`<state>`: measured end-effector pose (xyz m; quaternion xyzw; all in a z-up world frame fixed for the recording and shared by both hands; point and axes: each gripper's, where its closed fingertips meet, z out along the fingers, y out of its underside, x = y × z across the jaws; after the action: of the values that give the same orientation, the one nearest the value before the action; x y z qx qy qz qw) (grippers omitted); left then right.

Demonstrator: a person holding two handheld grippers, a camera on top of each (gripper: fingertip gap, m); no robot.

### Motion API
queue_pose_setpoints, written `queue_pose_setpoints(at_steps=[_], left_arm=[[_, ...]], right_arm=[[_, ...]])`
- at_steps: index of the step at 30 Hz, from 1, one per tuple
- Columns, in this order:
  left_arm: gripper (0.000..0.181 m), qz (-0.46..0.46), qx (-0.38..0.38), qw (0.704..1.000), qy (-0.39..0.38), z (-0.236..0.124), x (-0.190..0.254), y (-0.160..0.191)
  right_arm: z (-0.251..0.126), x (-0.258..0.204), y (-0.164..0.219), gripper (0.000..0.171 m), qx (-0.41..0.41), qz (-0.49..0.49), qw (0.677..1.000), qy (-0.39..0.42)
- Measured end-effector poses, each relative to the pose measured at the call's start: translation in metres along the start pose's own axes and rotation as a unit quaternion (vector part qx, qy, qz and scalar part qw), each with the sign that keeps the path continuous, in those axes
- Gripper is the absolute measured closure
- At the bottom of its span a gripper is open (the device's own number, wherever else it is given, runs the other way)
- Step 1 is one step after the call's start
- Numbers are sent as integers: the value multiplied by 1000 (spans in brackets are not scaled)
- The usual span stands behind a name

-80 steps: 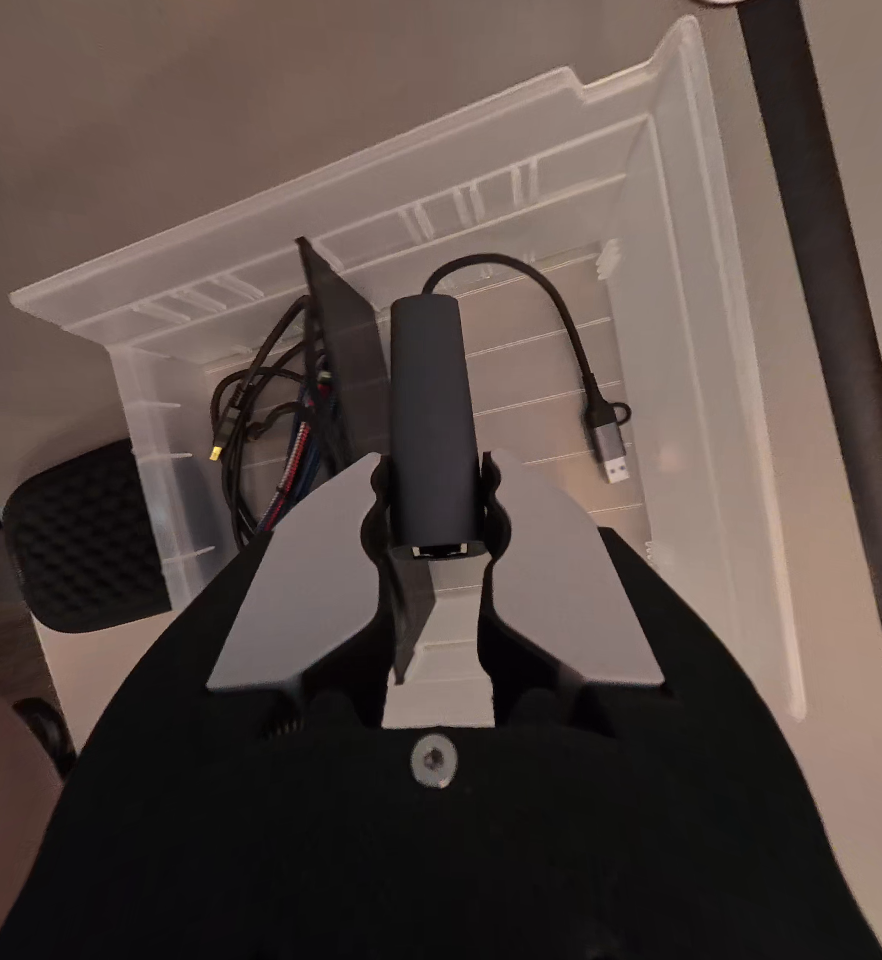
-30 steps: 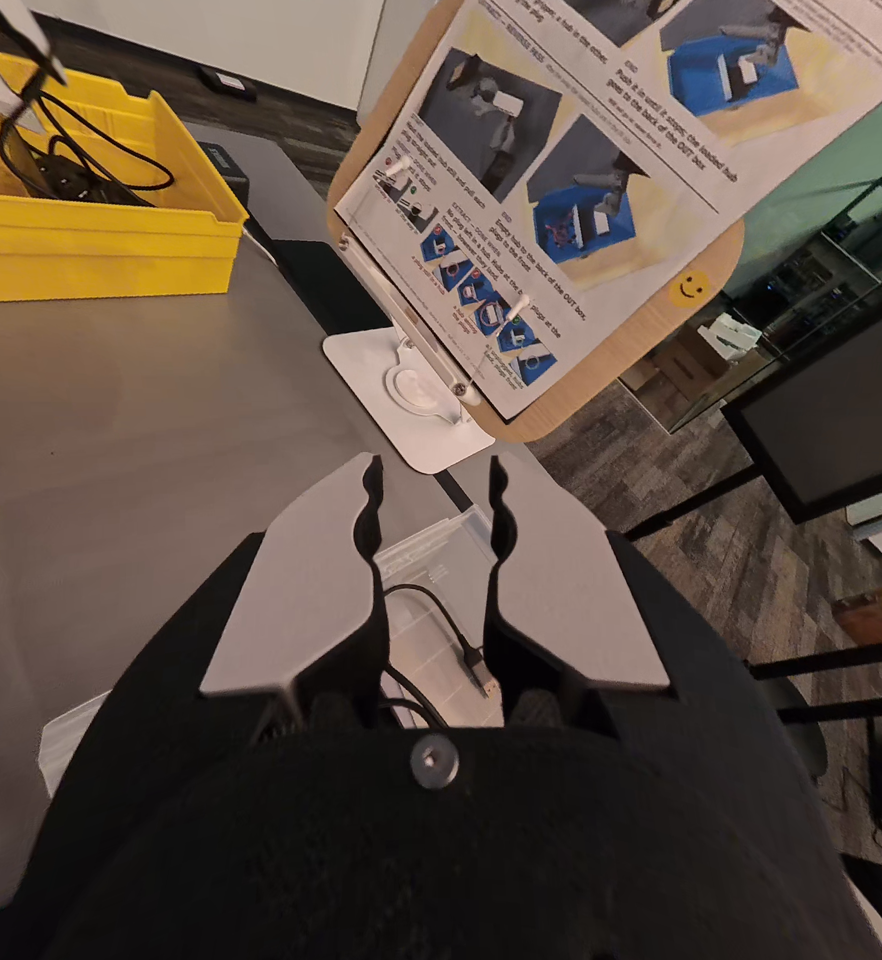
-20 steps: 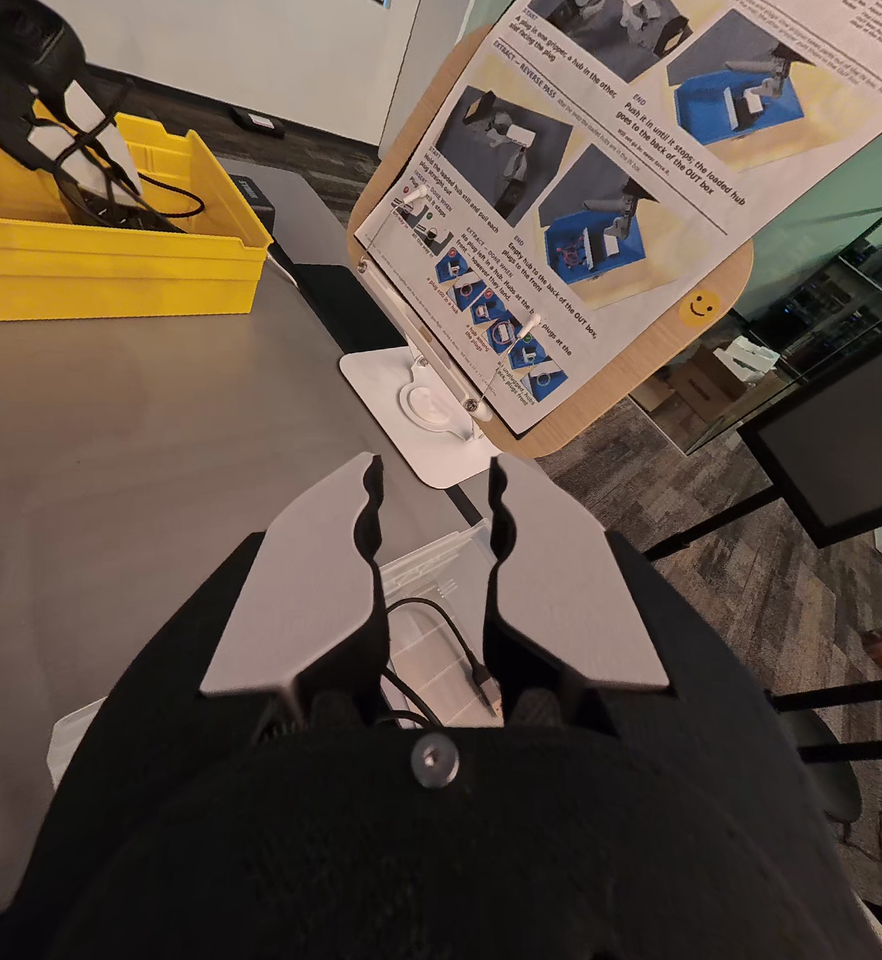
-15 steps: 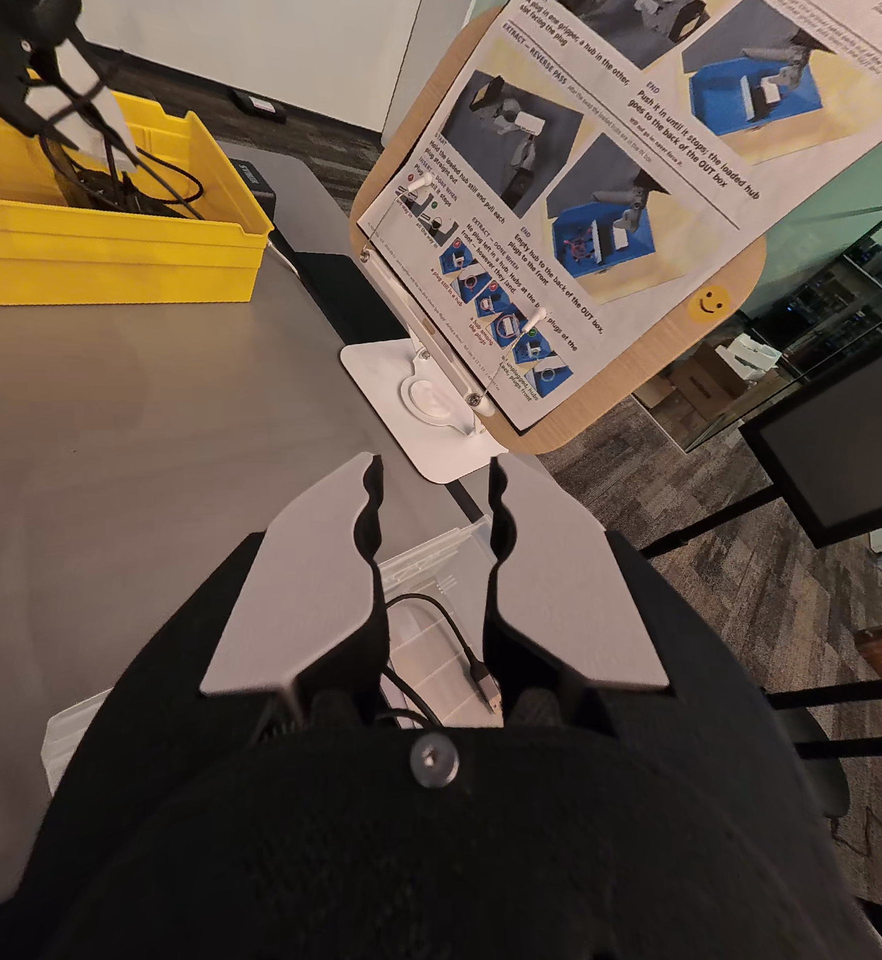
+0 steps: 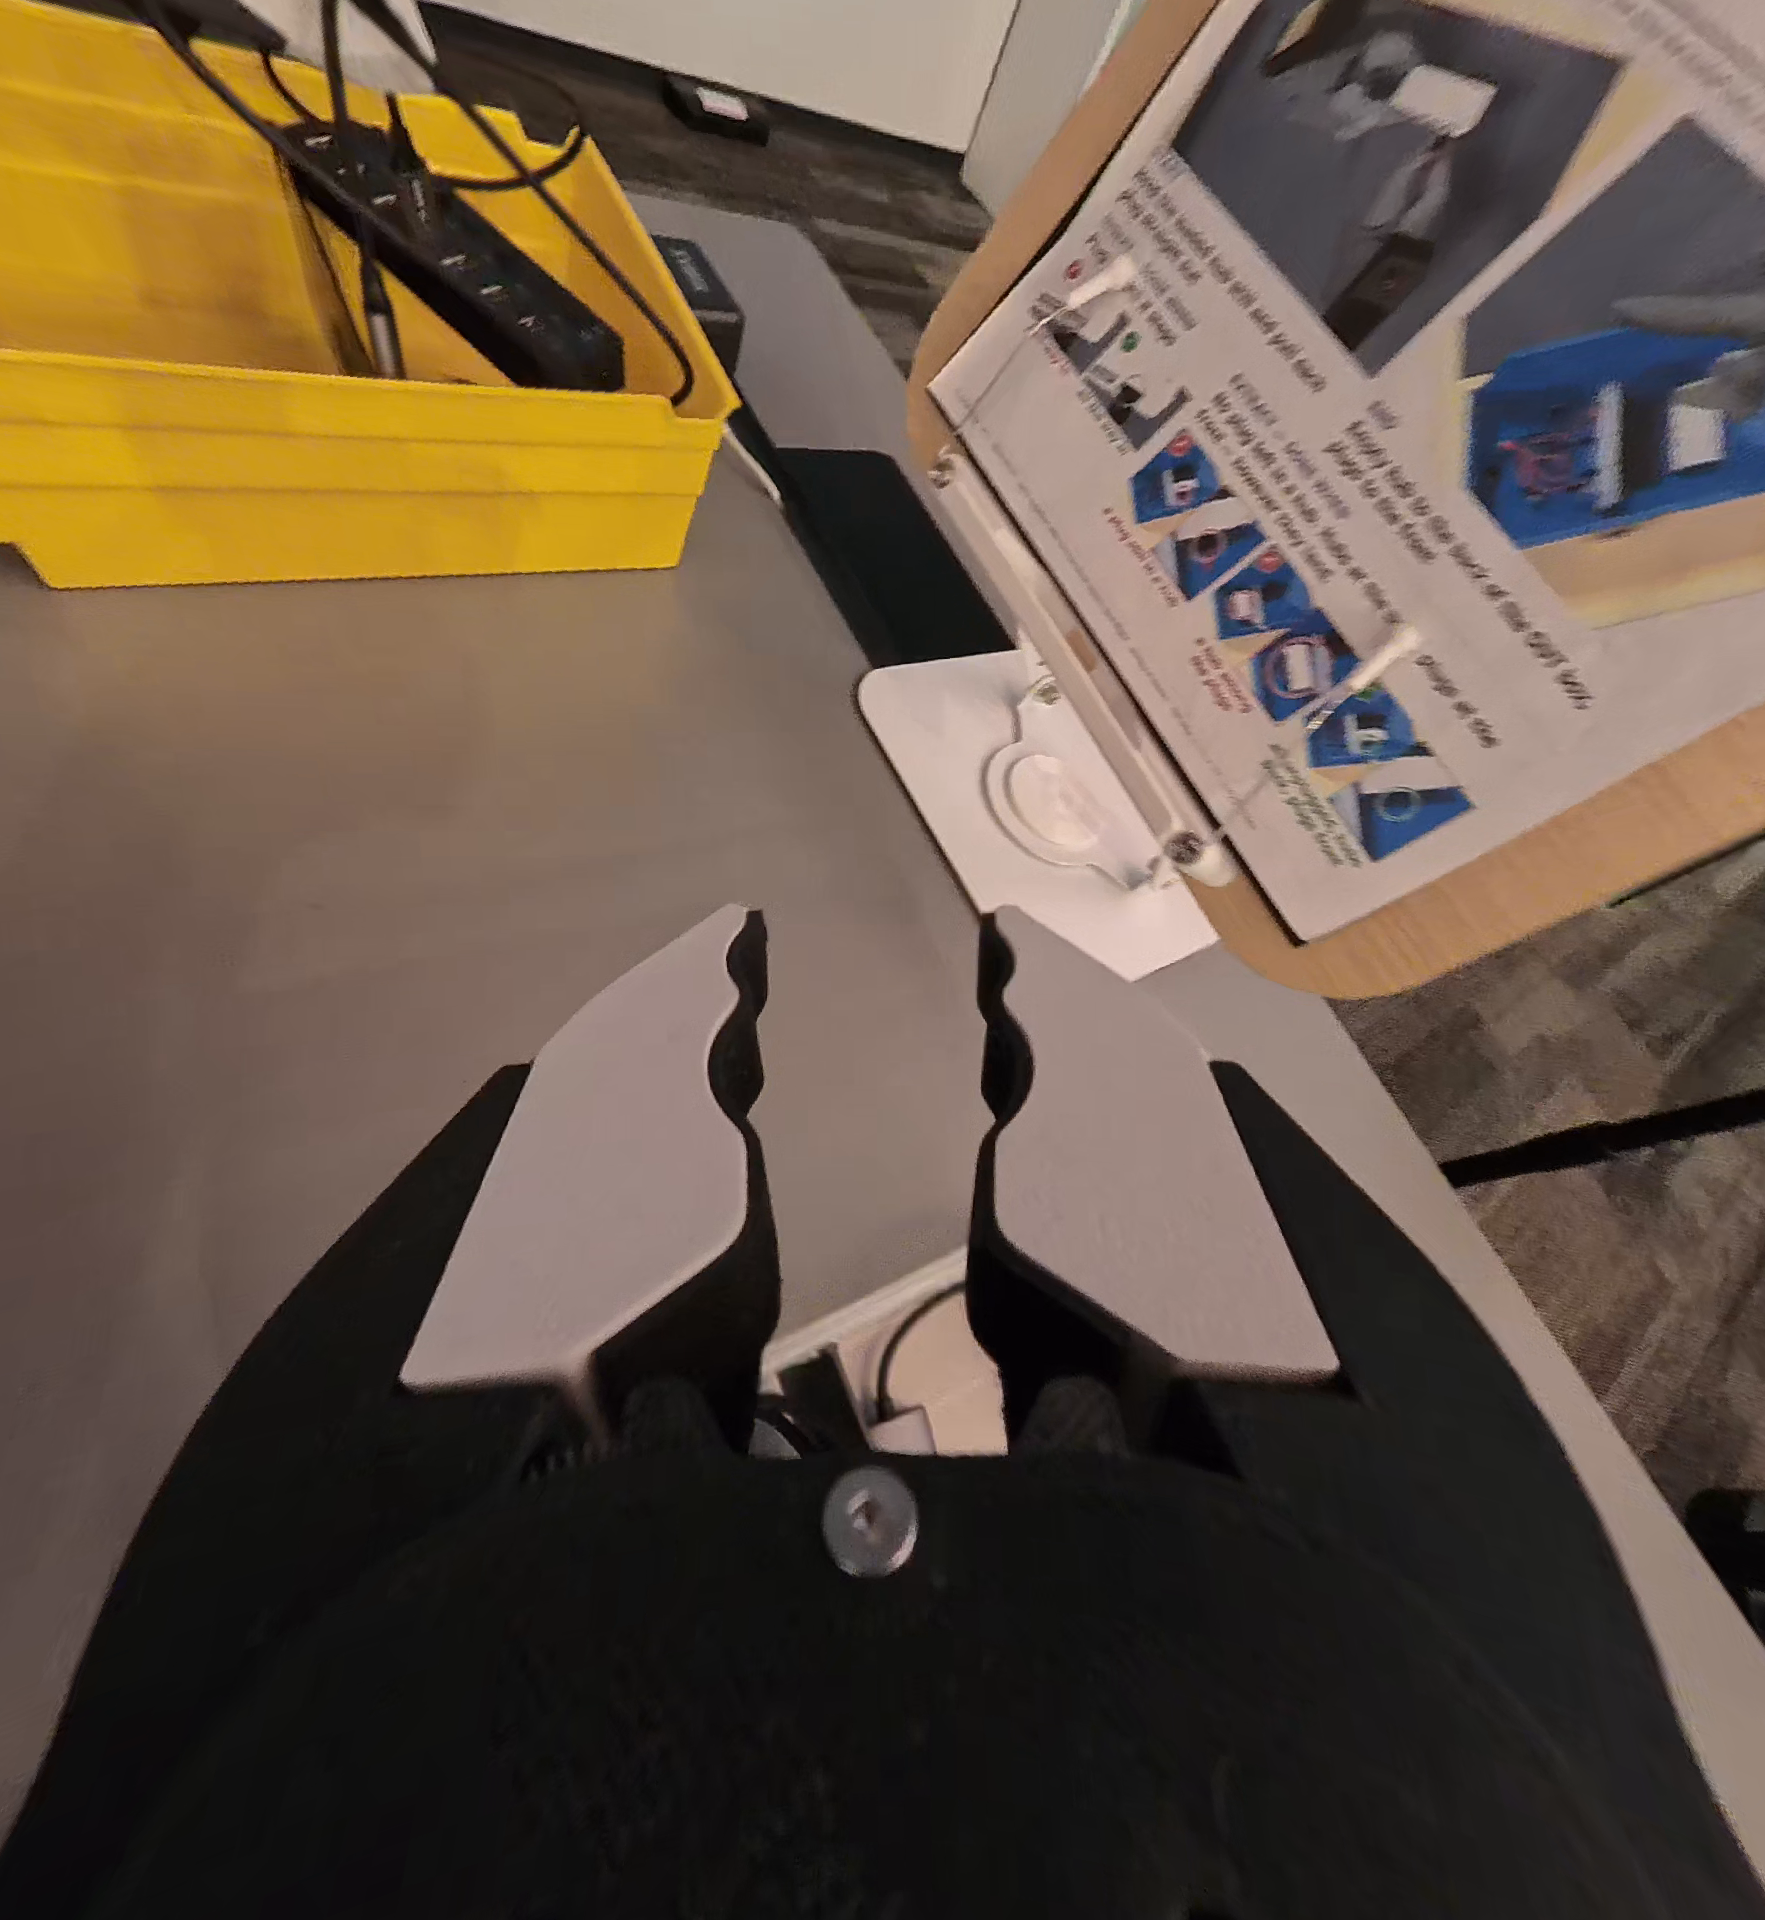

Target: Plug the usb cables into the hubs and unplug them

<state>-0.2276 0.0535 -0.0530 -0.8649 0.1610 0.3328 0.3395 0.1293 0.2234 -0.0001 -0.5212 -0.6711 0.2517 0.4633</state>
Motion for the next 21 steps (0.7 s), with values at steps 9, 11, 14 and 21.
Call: queue_pose_setpoints(at_steps=[9,11,14,21], left_arm=[[180,-7,29,1000,0,-13,-2,-13],[181,-7,35,999,0,-15,-2,-15],[180,-14,54,998,3,-21,-3,-22],[181,-9,77,997,-6,-48,-4,-40]], right_arm=[[34,-28,-4,131,-13,-4,999,-42],[43,-40,-14,132,14,27,997,-76],[59,-68,-28,131,46,78,985,-149],[86,-127,-60,131,134,10,971,-199]])
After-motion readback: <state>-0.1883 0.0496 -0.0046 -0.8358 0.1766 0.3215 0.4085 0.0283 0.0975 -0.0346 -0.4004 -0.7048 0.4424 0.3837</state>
